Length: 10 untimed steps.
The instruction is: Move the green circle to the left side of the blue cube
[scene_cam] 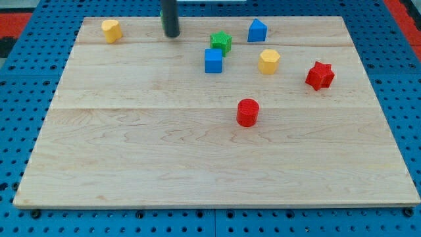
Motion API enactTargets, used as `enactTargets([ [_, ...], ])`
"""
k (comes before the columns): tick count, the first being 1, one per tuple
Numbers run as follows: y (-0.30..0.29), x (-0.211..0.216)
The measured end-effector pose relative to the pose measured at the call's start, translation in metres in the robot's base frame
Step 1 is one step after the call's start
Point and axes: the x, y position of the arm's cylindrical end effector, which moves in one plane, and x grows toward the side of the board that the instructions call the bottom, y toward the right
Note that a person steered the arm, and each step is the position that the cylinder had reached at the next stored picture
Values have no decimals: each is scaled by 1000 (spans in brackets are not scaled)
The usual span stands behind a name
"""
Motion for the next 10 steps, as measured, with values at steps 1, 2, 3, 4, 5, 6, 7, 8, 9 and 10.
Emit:
enactTargets([
  [1,-17,6],
  [2,-33,-43],
  [3,-51,-83],
  [4,-56,-95],
  [5,-53,-95],
  [6,-6,-75],
  [7,14,-22],
  [8,54,-29],
  [9,75,-67],
  [10,75,-92],
])
